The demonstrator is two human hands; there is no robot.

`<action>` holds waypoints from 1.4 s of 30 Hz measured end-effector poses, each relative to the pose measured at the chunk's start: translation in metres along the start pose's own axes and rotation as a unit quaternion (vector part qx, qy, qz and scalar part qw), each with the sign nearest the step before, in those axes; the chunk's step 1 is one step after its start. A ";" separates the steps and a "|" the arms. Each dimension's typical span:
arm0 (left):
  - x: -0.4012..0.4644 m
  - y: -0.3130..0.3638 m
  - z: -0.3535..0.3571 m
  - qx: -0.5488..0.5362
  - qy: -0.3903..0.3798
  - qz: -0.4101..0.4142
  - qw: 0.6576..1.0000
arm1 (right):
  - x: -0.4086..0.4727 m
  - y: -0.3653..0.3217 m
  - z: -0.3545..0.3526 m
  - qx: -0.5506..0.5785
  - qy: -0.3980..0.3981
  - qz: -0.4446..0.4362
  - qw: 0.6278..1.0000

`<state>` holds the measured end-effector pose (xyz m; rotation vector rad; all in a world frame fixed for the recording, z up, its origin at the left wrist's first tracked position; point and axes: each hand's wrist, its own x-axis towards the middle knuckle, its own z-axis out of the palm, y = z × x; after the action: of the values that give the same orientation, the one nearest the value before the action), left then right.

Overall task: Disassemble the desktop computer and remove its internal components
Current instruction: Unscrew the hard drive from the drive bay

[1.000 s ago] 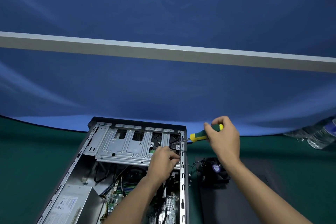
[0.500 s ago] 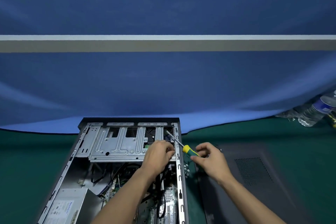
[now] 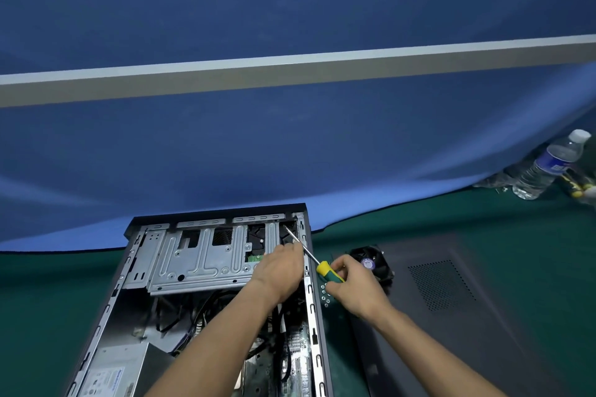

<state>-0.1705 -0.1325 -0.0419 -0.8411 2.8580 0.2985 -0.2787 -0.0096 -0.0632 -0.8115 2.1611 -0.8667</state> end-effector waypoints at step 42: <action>0.009 -0.022 -0.009 -0.103 -0.059 0.037 0.992 | -0.003 -0.007 0.007 0.095 0.001 0.046 0.994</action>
<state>-0.1668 -0.1574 -0.0387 -0.7233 2.7855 0.6409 -0.2691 -0.0141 -0.0607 -0.6114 2.0621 -1.0068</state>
